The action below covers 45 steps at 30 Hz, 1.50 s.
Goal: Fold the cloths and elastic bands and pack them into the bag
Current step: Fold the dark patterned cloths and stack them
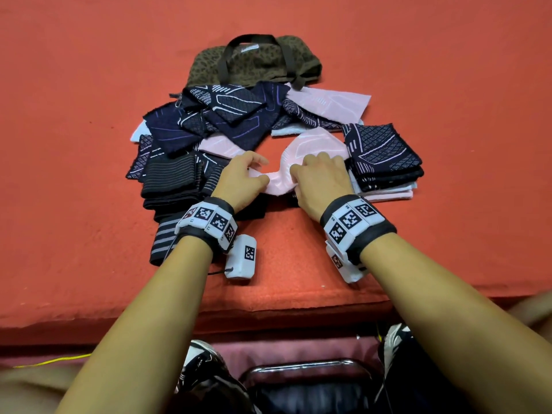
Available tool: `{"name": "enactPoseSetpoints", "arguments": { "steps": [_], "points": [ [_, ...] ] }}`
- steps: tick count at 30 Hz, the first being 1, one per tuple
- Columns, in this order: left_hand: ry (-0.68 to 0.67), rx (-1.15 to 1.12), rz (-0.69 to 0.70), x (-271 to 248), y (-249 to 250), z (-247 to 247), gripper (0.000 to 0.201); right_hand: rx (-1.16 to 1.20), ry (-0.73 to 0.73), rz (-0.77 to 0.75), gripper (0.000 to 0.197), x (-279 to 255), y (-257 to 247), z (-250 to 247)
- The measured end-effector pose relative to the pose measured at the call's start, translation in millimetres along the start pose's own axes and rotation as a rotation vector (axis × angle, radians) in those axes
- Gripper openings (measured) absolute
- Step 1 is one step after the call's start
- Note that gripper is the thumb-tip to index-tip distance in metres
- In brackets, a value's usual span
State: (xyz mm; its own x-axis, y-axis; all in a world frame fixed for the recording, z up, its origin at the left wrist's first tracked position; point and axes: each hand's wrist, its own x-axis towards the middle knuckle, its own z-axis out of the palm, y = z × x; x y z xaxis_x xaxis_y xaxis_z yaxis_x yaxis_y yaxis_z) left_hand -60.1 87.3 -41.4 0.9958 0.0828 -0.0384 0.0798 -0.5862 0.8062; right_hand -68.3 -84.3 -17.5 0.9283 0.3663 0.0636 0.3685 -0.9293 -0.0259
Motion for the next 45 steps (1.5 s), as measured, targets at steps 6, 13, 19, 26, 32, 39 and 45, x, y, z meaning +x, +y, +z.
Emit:
{"name": "enactPoseSetpoints", "arguments": {
  "steps": [6,13,19,26,32,39,45],
  "points": [
    [-0.003,0.023,-0.036,0,-6,2,0.037,0.054,-0.156,-0.041,0.027,-8,-9,3],
    [0.003,-0.120,-0.061,-1,-3,1,0.043,0.101,-0.389,-0.105,0.024,-13,-13,2],
    [0.014,-0.185,-0.089,2,-12,2,0.032,0.138,-0.451,-0.082,0.024,-15,-10,14],
    [-0.009,-0.103,-0.088,-1,-11,-4,0.029,0.260,-0.255,-0.028,0.032,-7,-5,11],
    [-0.093,-0.149,-0.079,-7,2,-6,0.038,0.309,-0.237,0.028,0.030,-7,-4,14],
    [-0.221,-0.196,0.016,-10,25,10,0.064,0.313,-0.239,0.064,0.038,-8,-2,14],
    [-0.274,-0.211,0.014,-10,29,26,0.075,0.360,-0.179,0.129,0.023,0,16,7]
  ]
}}
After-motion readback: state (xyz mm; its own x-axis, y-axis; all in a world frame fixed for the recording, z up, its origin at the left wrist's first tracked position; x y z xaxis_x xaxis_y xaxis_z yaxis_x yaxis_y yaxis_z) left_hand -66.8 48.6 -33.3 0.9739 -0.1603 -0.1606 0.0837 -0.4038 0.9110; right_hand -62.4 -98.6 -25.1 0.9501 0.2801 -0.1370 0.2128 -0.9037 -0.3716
